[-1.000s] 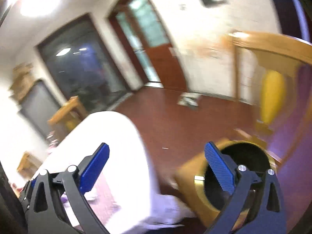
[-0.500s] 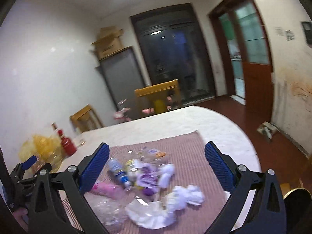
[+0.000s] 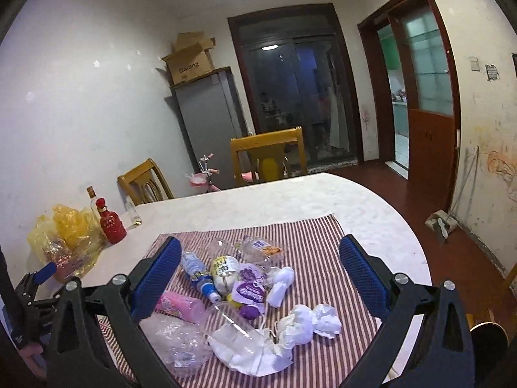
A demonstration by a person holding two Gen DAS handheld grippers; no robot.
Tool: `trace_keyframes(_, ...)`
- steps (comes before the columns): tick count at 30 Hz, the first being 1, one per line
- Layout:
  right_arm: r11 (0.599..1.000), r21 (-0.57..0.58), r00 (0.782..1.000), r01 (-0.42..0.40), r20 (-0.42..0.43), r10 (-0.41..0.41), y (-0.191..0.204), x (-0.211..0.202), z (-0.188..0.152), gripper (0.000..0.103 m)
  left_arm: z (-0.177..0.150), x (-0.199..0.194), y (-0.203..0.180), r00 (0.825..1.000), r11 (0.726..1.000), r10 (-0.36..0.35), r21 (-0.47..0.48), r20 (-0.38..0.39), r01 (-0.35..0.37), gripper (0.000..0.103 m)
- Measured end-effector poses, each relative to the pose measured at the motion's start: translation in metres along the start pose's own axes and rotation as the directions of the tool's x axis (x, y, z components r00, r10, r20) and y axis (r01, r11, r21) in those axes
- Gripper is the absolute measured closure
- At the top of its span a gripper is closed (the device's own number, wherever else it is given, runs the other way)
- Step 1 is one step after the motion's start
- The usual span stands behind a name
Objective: Collect trash
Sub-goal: 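Move both tools back over the striped cloth, then grasp the white tissues with the right tool while the left tool grasps the crumpled plastic wrap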
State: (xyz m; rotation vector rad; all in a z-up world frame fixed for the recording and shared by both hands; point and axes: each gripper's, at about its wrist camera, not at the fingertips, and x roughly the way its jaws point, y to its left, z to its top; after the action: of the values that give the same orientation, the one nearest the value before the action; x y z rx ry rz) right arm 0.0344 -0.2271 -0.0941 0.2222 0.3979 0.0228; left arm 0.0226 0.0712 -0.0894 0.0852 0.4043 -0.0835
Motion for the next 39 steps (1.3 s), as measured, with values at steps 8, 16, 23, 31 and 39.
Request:
trace_keyframes(8, 0.993, -0.041, 0.929, 0.111, -0.350, -0.119, -0.028, 0.093, -0.061, 0.035, -0.003, 0.003, 0.000, 1.000, 1.000, -0.009, -0.016, -0.025, 0.009, 0.006)
trace_keyframes(16, 0.985, -0.049, 0.775, 0.164, -0.611, -0.160, -0.038, 0.180, -0.134, 0.041, -0.011, 0.007, 0.009, 0.998, 0.999, -0.013, -0.033, -0.064, 0.010, 0.006)
trace_keyframes(23, 0.994, -0.023, 0.799, 0.103, -0.594, -0.097, -0.029, 0.165, -0.130, 0.080, -0.040, 0.029, 0.017, 0.964, 0.981, -0.180, -0.106, -0.194, 0.161, 0.006)
trace_keyframes(31, 0.995, 0.048, 0.868, 0.090, -0.493, -0.055, -0.038, 0.118, -0.093, 0.080, -0.075, 0.076, -0.009, 0.900, 0.962, -0.265, -0.031, -0.346, 0.271, 0.006)
trace_keyframes(39, 0.993, 0.073, 0.891, 0.091, -0.452, -0.048, -0.049, 0.106, -0.074, 0.078, -0.104, 0.123, -0.032, 0.833, 0.934, -0.336, -0.045, -0.440, 0.353, 0.006)
